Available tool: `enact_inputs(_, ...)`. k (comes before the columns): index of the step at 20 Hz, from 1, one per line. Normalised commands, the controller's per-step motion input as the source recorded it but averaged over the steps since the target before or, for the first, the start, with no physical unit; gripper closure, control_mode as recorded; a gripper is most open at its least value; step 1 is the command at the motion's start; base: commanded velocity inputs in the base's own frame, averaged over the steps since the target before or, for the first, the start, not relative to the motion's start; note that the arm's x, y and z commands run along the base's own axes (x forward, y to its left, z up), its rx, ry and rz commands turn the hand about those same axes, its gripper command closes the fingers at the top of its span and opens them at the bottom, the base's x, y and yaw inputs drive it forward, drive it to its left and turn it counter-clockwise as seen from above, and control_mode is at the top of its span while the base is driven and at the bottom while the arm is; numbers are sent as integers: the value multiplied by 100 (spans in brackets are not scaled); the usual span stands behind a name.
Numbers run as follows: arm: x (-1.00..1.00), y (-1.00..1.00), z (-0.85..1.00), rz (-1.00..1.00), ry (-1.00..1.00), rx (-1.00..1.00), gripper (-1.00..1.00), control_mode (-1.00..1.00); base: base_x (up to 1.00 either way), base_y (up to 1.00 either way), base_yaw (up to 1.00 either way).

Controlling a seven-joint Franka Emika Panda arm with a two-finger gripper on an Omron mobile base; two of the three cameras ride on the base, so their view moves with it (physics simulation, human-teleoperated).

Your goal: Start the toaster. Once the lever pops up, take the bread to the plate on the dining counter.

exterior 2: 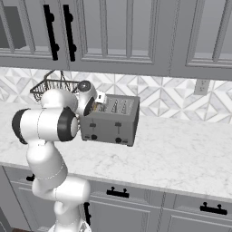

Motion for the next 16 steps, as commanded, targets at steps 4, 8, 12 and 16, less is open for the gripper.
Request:
enact_inputs(4, 0, -13, 0, 0, 0, 0, 100, -100, 0, 0, 0)
enact_inputs(8, 0, -29, 0, 0, 0, 0, 100, -100, 0, 0, 0)
enact_inputs(12, 0, -18, 1, 0, -4, 0, 100, -100, 0, 0, 0)
enact_inputs(16, 0, -4, 12, -1, -7, 0, 100, -100, 0, 0, 0)
